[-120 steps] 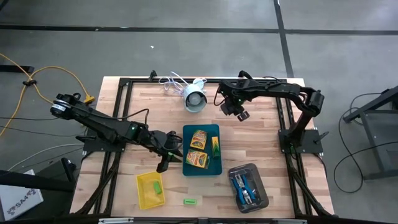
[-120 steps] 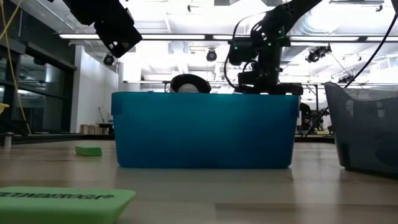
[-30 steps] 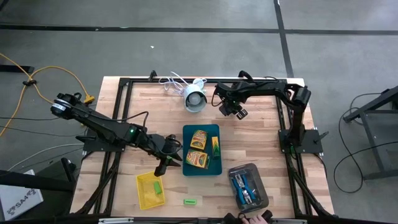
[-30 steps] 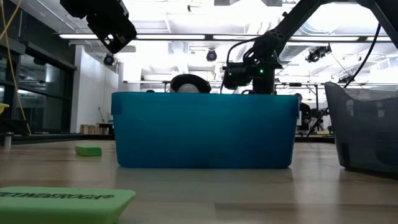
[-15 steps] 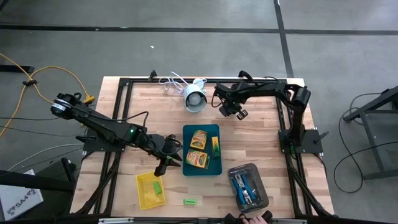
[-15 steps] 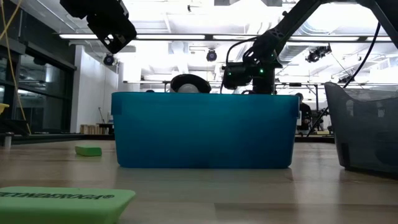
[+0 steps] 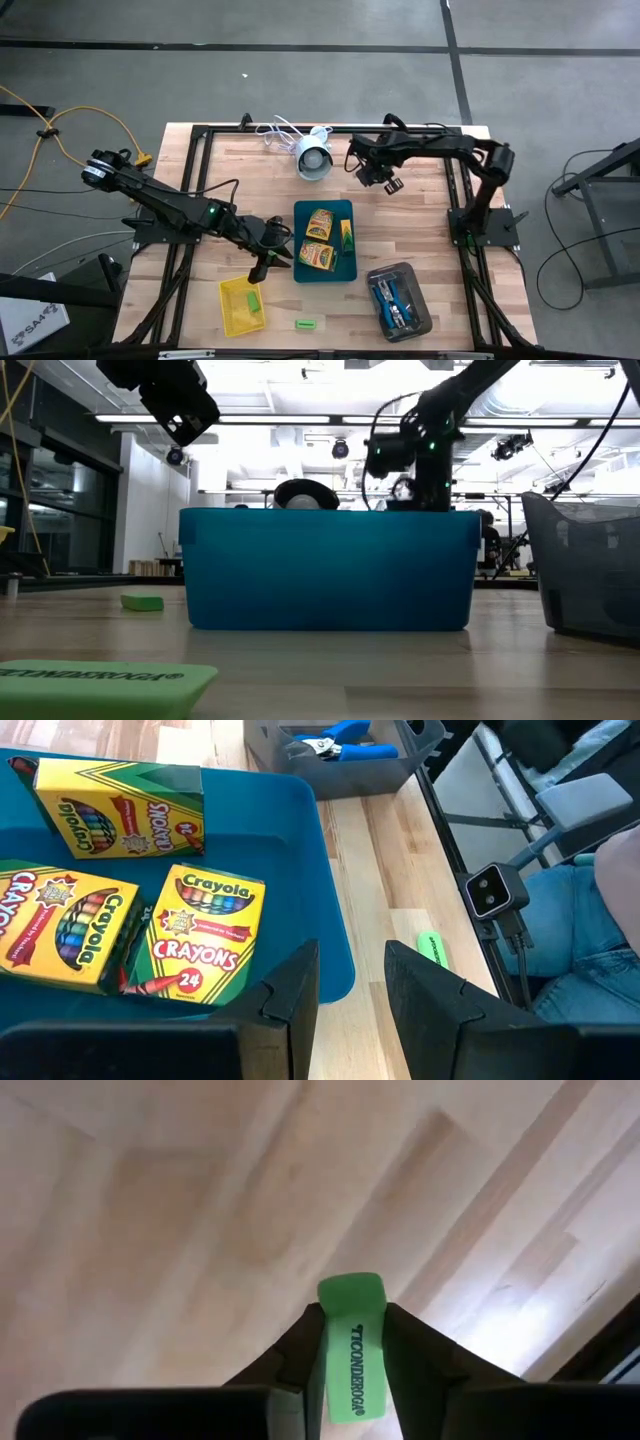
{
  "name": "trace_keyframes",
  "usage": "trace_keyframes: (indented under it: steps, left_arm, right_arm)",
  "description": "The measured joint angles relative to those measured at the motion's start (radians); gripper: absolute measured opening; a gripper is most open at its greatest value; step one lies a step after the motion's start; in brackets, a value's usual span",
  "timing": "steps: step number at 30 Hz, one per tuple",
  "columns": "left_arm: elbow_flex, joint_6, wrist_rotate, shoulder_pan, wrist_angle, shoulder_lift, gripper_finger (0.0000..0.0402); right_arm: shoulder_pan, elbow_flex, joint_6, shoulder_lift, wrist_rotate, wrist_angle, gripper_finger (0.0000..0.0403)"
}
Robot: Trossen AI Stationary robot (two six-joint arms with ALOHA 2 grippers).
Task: Pick & Place School Supplies
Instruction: Put the green eraser into the yellow bin
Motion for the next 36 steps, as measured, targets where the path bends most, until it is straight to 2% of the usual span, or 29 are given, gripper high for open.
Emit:
trace_keyframes:
  steps: [4,8,13,20,29,32,36]
  left_arm:
    - [0.0,0.0,0.0,0.0,0.0,0.0,0.0113]
    - [0.0,0.0,0.0,0.0,0.0,0.0,0.0113]
    - [0.0,0.0,0.0,0.0,0.001,0.0,0.0113]
    - [0.0,0.0,0.0,-0.002,0.012,0.0,0.0113]
    - [0.0,-0.019,-0.012,-0.086,0.0,0.0,0.0113]
    - [0.0,-0.02,-0.082,-0.138,-0.032,0.0,0.0113]
    - [0.0,-0.01,-0.254,-0.221,-0.041,0.0,0.0113]
  right_arm:
    - [0.057,0.003,0.102,-0.071,-0.022,-0.067,0.0077]
    - [0.14,0.002,0.238,-0.149,-0.132,-0.108,0.0077]
    - [0.277,0.003,0.383,-0.247,-0.255,-0.058,0.0078]
    - [0.458,0.004,0.537,-0.319,-0.4,0.251,0.0077]
    - [0.624,0.004,0.586,-0.261,-0.423,0.632,0.0077]
    - [0.655,0.004,0.604,-0.212,-0.42,0.755,0.0078]
    - [0.687,0.003,0.613,-0.143,-0.42,0.923,0.0076]
